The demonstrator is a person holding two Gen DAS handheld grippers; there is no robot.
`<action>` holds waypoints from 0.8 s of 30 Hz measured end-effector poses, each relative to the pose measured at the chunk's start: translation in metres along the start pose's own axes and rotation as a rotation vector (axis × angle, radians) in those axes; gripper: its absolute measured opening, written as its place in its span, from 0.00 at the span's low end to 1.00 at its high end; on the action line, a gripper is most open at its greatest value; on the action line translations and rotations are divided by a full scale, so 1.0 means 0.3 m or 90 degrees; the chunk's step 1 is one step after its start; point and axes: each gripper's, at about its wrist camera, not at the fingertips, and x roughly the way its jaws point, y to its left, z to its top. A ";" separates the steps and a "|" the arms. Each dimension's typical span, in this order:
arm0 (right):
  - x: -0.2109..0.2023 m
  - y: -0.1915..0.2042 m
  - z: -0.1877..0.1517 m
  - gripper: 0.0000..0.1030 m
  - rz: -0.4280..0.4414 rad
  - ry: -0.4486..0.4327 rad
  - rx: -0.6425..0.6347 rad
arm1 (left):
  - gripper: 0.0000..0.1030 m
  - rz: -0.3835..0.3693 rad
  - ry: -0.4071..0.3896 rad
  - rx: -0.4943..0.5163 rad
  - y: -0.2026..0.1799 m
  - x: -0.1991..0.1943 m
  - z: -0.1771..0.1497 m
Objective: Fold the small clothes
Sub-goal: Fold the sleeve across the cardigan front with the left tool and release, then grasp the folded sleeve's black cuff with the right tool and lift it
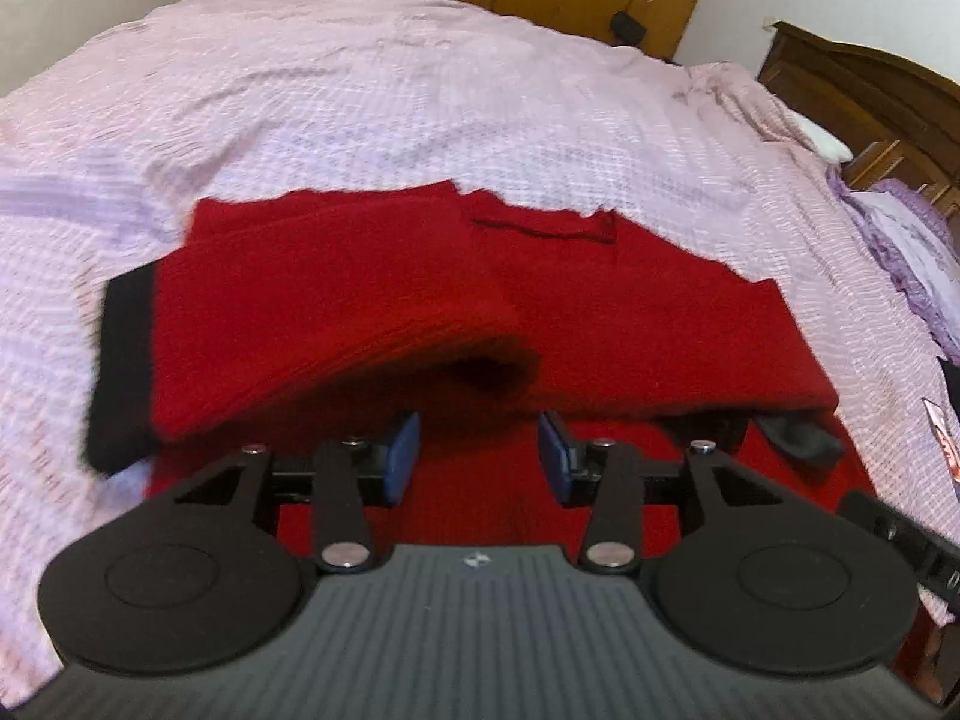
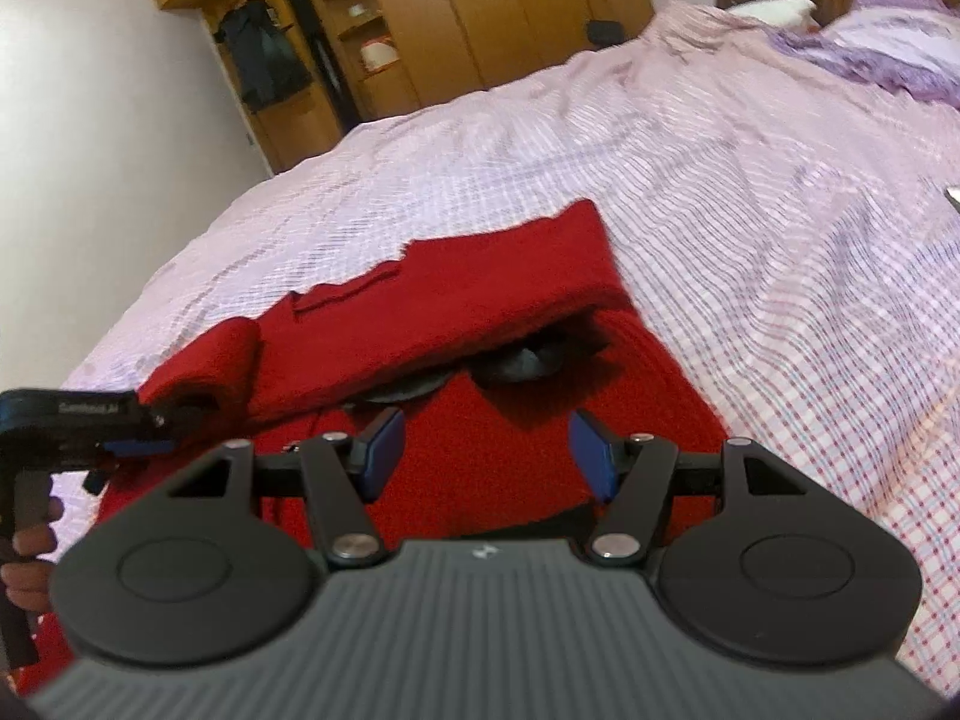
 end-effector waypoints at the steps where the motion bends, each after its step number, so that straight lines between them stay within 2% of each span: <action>1: -0.003 0.013 0.005 0.61 0.006 0.000 -0.009 | 0.48 0.005 0.002 -0.004 0.013 -0.020 -0.007; 9: 0.005 0.165 0.050 0.61 0.071 0.017 -0.098 | 0.48 0.088 0.001 -0.013 0.134 -0.158 -0.054; 17: 0.068 0.437 0.061 0.61 0.153 0.053 -0.277 | 0.49 0.129 -0.010 -0.060 0.266 -0.259 -0.095; 24: 0.162 0.637 0.033 0.61 0.169 0.072 -0.420 | 0.49 0.157 -0.007 -0.078 0.336 -0.287 -0.124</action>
